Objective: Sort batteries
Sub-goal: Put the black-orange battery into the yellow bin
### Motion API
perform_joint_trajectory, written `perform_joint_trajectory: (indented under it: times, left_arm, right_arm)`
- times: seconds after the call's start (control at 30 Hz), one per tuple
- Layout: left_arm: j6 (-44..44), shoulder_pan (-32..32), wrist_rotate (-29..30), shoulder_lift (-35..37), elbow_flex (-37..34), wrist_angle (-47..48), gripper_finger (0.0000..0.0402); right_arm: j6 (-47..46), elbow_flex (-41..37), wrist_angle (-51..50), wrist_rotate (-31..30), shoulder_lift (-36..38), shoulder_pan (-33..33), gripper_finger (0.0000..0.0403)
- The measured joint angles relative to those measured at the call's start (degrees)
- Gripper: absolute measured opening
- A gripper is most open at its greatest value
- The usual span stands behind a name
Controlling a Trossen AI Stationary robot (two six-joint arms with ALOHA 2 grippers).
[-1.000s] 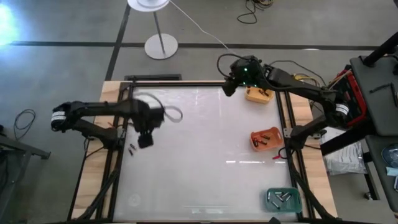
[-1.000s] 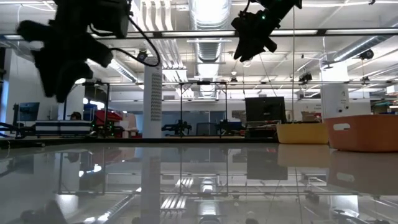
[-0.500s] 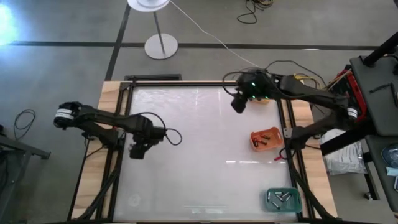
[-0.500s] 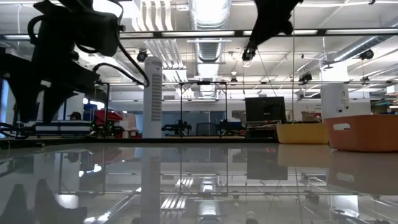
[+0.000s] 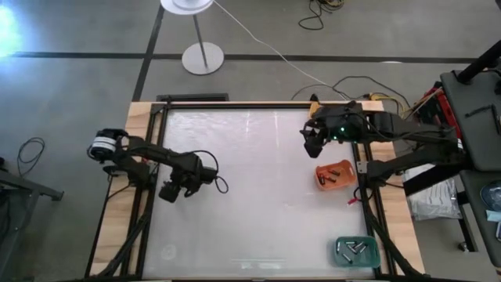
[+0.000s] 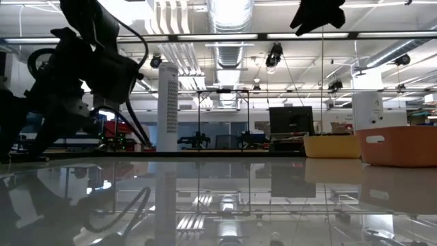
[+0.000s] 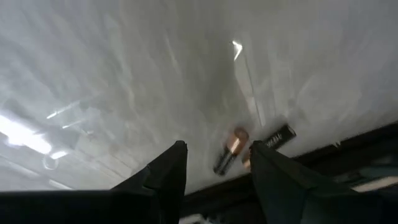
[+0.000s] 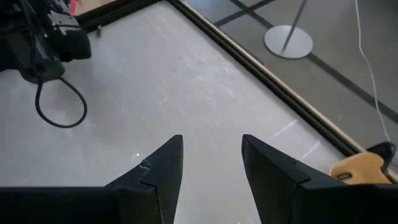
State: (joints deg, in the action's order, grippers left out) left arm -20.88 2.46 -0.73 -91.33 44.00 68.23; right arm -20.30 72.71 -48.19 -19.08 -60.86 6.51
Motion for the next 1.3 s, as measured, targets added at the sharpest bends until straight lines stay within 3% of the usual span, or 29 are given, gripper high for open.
perform_joint_trajectory:
  times: [0.5, 0.7, 1.1, 1.2, 1.3]
  left_arm:
    - [2.2, 0.0, -3.5, -3.5, -1.5, 0.8, 0.0154]
    - [1.8, -0.1, 4.0, -4.0, -3.6, 0.2, 0.0154]
    - [3.4, -0.1, 2.8, -7.7, -3.1, -1.9, 0.0152]
    - [4.8, -0.1, 2.6, -10.4, -1.6, -1.6, 0.0127]
    - [6.9, -0.3, 1.3, -13.6, -0.2, -0.7, 0.0065]
  right_arm:
    - [-2.2, -4.0, 0.1, -0.1, 0.8, -0.4, 0.0173]
    - [-2.2, -4.4, 0.0, -0.1, 0.9, -0.4, 0.0168]
    - [-2.2, -4.4, 0.0, 0.0, 0.9, -0.4, 0.0155]
    - [-2.2, -4.4, 0.0, 0.0, 0.9, -0.4, 0.0155]
    - [-2.1, -4.4, 0.0, 0.0, 1.4, -0.4, 0.0159]
